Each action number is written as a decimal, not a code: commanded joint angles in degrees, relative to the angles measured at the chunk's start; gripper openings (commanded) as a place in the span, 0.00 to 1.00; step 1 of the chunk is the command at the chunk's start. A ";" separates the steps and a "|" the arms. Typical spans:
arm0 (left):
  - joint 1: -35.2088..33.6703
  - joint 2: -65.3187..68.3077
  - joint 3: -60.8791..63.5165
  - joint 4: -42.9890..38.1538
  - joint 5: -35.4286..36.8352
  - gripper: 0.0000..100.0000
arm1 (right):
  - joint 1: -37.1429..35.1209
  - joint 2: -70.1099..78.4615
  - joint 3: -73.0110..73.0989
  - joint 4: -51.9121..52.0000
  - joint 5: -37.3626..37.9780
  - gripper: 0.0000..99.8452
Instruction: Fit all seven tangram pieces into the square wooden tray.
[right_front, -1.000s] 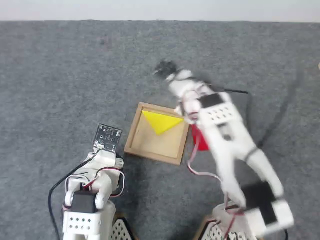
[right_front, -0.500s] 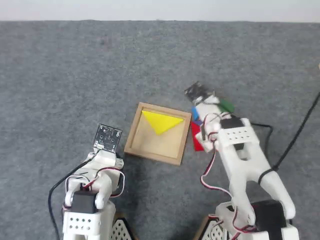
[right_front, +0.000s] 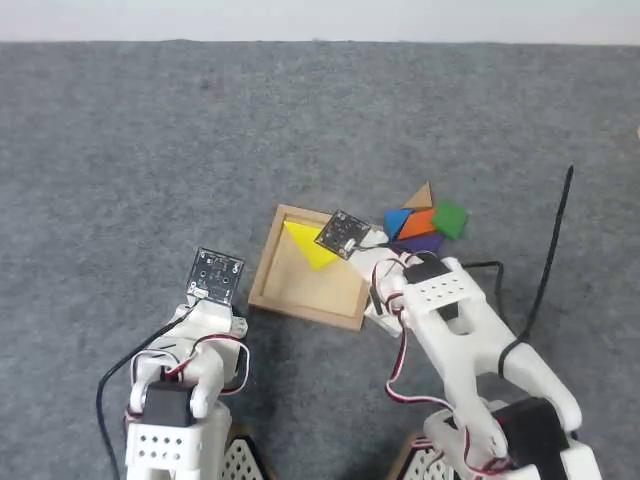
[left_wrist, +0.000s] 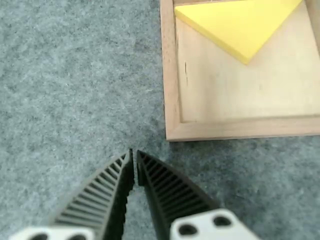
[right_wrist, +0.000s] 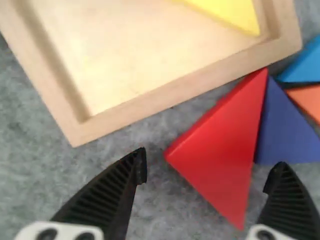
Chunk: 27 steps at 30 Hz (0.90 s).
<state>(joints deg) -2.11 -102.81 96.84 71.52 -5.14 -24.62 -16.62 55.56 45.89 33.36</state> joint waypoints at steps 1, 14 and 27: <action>-0.09 -0.53 -0.31 0.26 0.35 0.02 | -0.66 -0.04 -0.18 -1.10 0.79 0.37; -0.09 -0.53 -0.31 0.26 0.35 0.02 | 1.89 6.20 -5.71 3.03 -2.02 0.37; -0.09 -0.53 -0.31 0.26 0.35 0.02 | 1.98 13.85 -13.19 7.87 -14.07 0.37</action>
<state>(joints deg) -2.11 -102.81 96.84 71.52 -5.14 -23.56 -3.25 44.92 52.48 23.43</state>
